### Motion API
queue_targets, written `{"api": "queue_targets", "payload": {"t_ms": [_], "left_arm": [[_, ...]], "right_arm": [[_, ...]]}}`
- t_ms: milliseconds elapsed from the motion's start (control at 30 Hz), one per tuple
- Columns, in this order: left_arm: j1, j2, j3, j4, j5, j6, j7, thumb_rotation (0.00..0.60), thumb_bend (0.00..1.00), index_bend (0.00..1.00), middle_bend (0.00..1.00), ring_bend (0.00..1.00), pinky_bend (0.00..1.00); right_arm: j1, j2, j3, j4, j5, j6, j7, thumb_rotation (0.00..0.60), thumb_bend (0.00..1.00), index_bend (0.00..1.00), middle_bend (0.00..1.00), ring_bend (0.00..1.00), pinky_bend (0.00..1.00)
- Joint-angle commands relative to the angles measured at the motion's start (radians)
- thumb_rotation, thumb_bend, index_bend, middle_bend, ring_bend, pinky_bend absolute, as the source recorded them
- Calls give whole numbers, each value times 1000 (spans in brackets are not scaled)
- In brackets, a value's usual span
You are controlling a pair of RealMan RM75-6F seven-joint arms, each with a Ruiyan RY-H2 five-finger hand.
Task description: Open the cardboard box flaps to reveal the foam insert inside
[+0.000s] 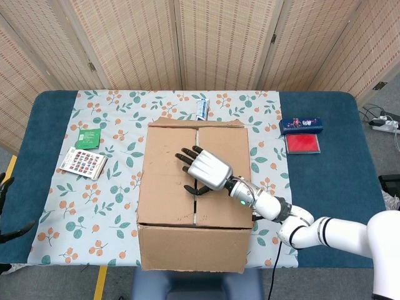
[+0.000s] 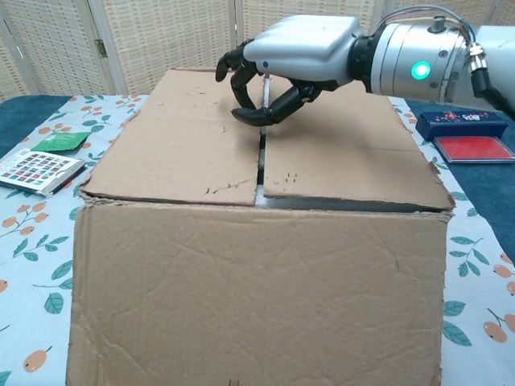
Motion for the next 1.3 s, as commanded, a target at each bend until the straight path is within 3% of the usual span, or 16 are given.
{"api": "queue_targets", "payload": {"t_ms": [33, 333, 767, 1300], "left_arm": [[0, 1, 0, 0, -1, 0, -1, 600, 172, 0, 0, 0, 0], [0, -1, -1, 1, 1, 0, 3, 600, 172, 0, 0, 0, 0], [-5, -8, 2, -3, 2, -9, 25, 600, 172, 0, 0, 0, 0], [-12, -16, 6, -6, 4, -20, 49, 600, 172, 0, 0, 0, 0]], "right_arm": [[0, -1, -1, 1, 1, -5, 0, 139, 516, 477, 166, 134, 245], [-12, 28, -6, -30, 15, -21, -30, 137, 516, 474, 166, 136, 246], [-67, 151, -15, -162, 41, -1, -81, 139, 516, 512, 171, 145, 246], [-196, 351, 5, -339, -11, 172, -45, 138, 516, 518, 178, 149, 246]]}}
